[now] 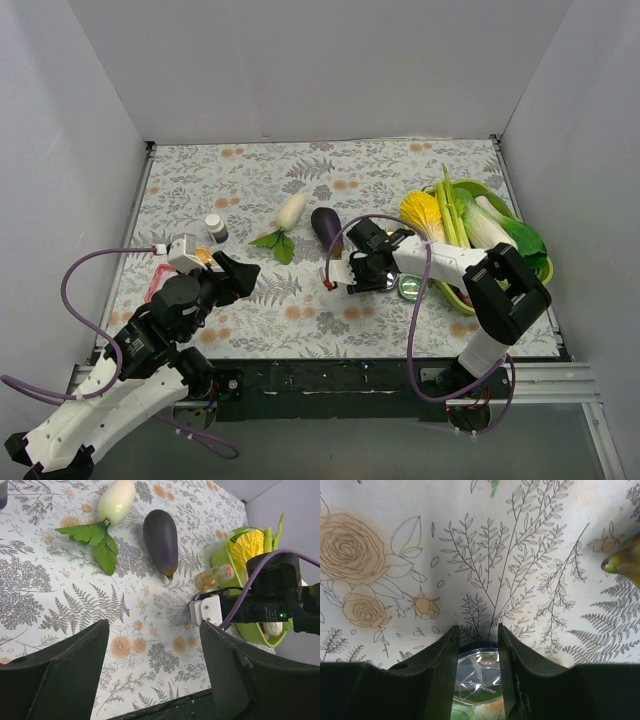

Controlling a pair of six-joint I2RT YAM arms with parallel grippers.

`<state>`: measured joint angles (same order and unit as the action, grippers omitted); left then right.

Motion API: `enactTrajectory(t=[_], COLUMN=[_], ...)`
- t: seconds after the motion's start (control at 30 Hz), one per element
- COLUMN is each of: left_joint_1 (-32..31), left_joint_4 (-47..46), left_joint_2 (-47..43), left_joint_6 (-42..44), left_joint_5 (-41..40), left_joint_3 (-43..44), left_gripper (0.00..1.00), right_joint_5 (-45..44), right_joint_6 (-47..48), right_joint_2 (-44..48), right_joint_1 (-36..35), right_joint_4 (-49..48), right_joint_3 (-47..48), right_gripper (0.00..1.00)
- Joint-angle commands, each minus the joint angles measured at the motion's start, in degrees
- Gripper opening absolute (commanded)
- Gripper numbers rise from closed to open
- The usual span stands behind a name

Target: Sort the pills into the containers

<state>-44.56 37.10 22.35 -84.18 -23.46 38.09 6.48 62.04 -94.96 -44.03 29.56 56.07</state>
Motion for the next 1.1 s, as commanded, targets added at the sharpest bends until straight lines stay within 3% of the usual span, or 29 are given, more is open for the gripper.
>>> enactTrajectory(t=[0.0,0.5,0.7,0.83,0.9,1.07], left_joint_1=[0.1,0.1,0.1,0.1,0.1,0.2], left_joint_4=[-1.6,-5.9,-8.7,-10.3,-10.8,-9.6], left_joint_2=[0.7,2.8,6.4,9.1,11.4,17.0], left_joint_6=[0.7,1.3,3.7,6.0,7.3,12.3], left_joint_5=[0.6,4.3,6.3,6.8,6.9,6.2], left_joint_3=[-0.5,-2.0,-2.0,-0.5,1.4,7.7], left_gripper=[0.73,0.75,0.88,0.98,0.98,0.98], right_joint_5=[-0.4,0.5,6.0,14.5,17.0,17.9], right_joint_6=[3.6,6.9,5.6,2.0,-1.6,-17.8], right_joint_2=[1.5,2.7,5.1,9.1,12.3,22.2], right_joint_1=[2.7,10.4,11.4,11.4,11.5,15.4], right_joint_4=[2.1,3.6,10.1,15.9,16.7,6.8], right_joint_3=[0.1,0.6,5.8,11.3,12.9,15.5], right_gripper=[0.43,0.45,0.5,0.6,0.65,0.9])
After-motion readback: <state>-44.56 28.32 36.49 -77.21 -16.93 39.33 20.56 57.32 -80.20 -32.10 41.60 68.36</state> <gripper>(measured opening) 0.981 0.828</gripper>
